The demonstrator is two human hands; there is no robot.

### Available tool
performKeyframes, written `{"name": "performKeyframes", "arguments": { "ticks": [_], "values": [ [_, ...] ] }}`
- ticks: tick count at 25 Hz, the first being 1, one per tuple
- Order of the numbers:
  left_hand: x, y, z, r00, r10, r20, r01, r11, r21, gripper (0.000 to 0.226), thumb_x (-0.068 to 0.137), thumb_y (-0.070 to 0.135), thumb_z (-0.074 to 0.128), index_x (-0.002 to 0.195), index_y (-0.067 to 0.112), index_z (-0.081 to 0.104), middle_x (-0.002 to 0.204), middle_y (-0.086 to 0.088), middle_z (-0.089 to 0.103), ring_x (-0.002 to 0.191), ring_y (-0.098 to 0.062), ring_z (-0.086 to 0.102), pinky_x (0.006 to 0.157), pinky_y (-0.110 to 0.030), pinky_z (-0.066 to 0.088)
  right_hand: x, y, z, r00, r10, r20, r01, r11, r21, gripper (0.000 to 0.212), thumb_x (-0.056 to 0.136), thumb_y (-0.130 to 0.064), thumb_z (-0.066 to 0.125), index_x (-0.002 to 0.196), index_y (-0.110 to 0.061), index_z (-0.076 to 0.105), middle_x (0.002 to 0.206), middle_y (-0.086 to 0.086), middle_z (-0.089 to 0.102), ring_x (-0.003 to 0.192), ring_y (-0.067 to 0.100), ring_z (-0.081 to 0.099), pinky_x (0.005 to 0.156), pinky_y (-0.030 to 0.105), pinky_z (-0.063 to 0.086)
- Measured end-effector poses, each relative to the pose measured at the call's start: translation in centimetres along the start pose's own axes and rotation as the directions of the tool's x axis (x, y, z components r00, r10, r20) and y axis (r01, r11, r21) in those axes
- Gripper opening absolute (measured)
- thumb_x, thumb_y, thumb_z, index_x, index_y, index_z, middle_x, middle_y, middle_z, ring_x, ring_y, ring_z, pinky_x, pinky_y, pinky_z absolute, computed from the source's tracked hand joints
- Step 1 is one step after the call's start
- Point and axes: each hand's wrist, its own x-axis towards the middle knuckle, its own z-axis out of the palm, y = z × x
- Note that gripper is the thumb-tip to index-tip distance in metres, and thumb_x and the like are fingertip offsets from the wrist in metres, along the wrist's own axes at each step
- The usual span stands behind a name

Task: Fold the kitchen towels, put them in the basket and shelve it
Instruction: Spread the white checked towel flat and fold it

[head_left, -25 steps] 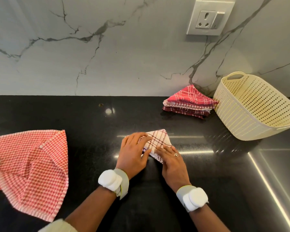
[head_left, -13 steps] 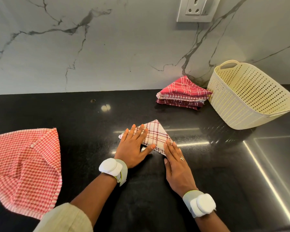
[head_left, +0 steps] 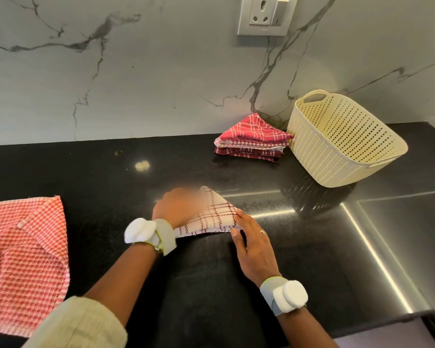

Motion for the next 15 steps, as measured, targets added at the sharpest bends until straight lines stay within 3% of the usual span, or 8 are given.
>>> {"name": "performKeyframes", "arguments": {
  "ticks": [2,5,7,8,10,12,15],
  "values": [
    [-0.6,-0.1,-1.0,0.988,0.143,0.05,-0.136,0.983,-0.127,0.029,0.078,0.044,0.075,0.091,0.024,0.057,0.092,0.005,0.064,0.086,-0.013,0.061,0.08,-0.036,0.053,1.4,-0.8,-1.3,1.0,0.0,-0.016,0.001,0.999,0.05,0.051,0.096,-0.049,0.046,0.141,-0.026,0.038,0.147,-0.006,0.041,0.135,0.01,0.035,0.116,0.035,0.029],
    [-1.7,1.0,-1.6,0.943,0.332,0.031,-0.308,0.903,-0.299,0.024,0.081,0.028,0.075,0.092,0.022,0.055,0.091,0.005,0.068,0.084,-0.014,0.066,0.079,-0.038,0.056,4.1,-2.4,-3.3,0.995,-0.096,-0.022,0.098,0.986,0.136,0.081,0.081,-0.059,0.063,0.145,-0.025,0.029,0.156,-0.005,0.022,0.145,0.009,0.016,0.115,0.027,0.018],
    [-2.2,2.6,-2.0,0.9,0.432,0.052,-0.38,0.838,-0.391,0.021,0.085,0.021,0.072,0.097,0.021,0.054,0.093,0.004,0.07,0.087,-0.015,0.068,0.08,-0.038,0.058,5.7,-3.3,-4.5,0.99,-0.129,0.051,0.116,0.971,0.21,0.094,0.071,-0.06,0.073,0.146,-0.029,0.027,0.156,-0.006,0.026,0.145,0.008,0.018,0.114,0.025,0.018],
    [-2.2,3.6,-2.3,0.876,0.48,0.054,-0.415,0.806,-0.422,0.02,0.086,0.018,0.069,0.099,0.019,0.053,0.094,0.002,0.07,0.087,-0.017,0.068,0.079,-0.037,0.058,6.5,-3.5,-5.4,0.988,-0.128,0.084,0.101,0.956,0.275,0.091,0.067,-0.057,0.078,0.142,-0.031,0.034,0.149,-0.006,0.039,0.139,0.008,0.033,0.113,0.028,0.028],
    [-2.2,4.8,-3.0,0.849,0.528,0.016,-0.458,0.752,-0.475,0.02,0.088,0.013,0.067,0.101,0.014,0.053,0.094,-0.003,0.07,0.086,-0.018,0.069,0.076,-0.032,0.059,8.0,-3.6,-6.5,0.98,-0.13,0.149,0.059,0.912,0.406,0.066,0.065,-0.044,0.086,0.121,-0.026,0.057,0.113,-0.007,0.068,0.104,0.006,0.064,0.095,0.033,0.052],
    [-1.6,5.8,-3.6,0.863,0.504,-0.03,-0.442,0.726,-0.527,0.019,0.089,0.014,0.066,0.103,0.014,0.052,0.096,-0.005,0.07,0.086,-0.017,0.07,0.073,-0.029,0.059,9.3,-3.0,-7.5,0.974,-0.115,0.195,0.012,0.887,0.461,0.041,0.069,-0.031,0.086,0.103,-0.021,0.067,0.092,-0.002,0.073,0.084,0.01,0.07,0.082,0.035,0.058],
    [0.3,6.6,-3.8,0.896,0.435,-0.092,-0.416,0.745,-0.521,0.017,0.092,0.025,0.062,0.106,0.022,0.053,0.098,0.002,0.07,0.087,-0.016,0.071,0.073,-0.034,0.06,11.3,-1.4,-8.2,0.974,-0.077,0.211,-0.053,0.836,0.546,0.031,0.073,-0.02,0.084,0.099,-0.012,0.069,0.092,0.005,0.074,0.085,0.016,0.07,0.083,0.037,0.058]
  ]
}}
